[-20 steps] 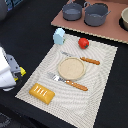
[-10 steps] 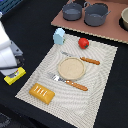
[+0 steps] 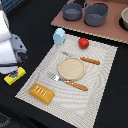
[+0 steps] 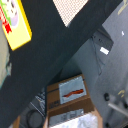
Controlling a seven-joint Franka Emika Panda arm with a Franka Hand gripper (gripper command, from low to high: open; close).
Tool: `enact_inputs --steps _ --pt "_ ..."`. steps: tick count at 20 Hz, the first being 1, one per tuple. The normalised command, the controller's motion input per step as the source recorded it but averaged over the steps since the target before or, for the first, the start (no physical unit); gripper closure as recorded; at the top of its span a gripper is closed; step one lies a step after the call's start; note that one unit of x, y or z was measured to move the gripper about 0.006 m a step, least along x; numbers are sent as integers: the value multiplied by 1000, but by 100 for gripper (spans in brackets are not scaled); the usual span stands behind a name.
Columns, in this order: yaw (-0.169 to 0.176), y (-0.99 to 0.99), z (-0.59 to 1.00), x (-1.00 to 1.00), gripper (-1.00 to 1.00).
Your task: Interact with the objects in diverse but meaningful ways.
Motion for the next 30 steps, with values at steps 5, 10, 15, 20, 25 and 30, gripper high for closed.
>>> enact_inputs --steps 5,10,15,20,25,30 --pt "-189 -159 92 609 -100" --pt "-89 -248 -17 862 -100" --pt "-14 -278 -71 638 -100" --pt "-46 -247 -1 837 -100" --pt "-80 -102 -38 653 -100" --pt "-140 9 -77 543 -100"
